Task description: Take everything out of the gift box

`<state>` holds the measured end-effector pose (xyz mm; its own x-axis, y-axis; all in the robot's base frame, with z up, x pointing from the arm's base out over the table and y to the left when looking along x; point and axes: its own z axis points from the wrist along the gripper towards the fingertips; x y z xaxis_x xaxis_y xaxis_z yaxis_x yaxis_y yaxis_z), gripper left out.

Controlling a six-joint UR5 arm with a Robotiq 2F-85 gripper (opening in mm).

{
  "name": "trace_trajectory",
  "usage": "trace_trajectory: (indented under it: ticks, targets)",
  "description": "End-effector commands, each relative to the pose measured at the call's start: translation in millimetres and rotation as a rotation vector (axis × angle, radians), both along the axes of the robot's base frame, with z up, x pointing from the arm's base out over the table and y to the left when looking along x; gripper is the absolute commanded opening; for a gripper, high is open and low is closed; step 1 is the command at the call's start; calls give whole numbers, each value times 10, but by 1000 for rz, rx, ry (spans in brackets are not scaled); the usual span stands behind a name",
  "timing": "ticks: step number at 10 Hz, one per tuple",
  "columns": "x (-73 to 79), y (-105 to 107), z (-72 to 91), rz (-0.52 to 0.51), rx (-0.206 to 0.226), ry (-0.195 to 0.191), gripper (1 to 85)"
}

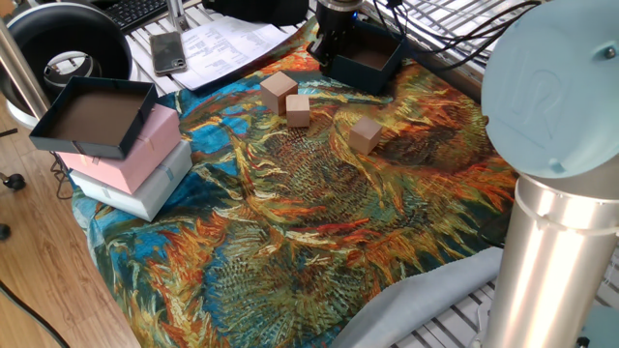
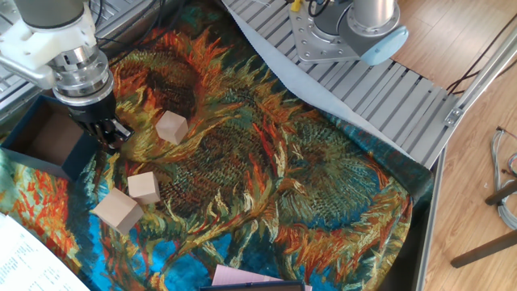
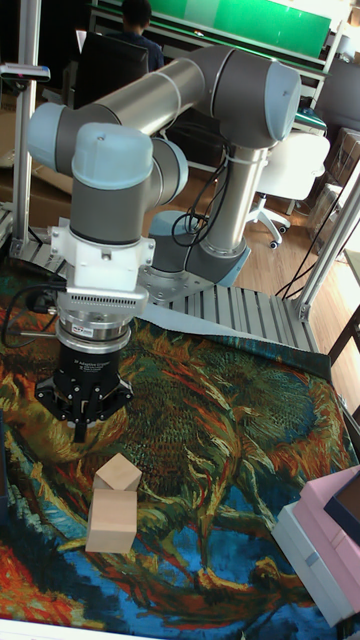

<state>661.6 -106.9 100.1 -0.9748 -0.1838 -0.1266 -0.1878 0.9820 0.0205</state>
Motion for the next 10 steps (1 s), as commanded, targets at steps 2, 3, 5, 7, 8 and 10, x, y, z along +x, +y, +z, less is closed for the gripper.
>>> trace_trajectory:
  ticks: [2,3,5,7,8,10]
  targets:
    - [44,4,10,13,4,-14,27]
    - [75,30,10,13,15,-23,23]
    - [146,86,1,10,38,-40,23]
    - [181,93,-2,10,41,-50,23]
    - [192,99,1,11,45,-53,23]
    - [214,52,1,20,28,-55,40]
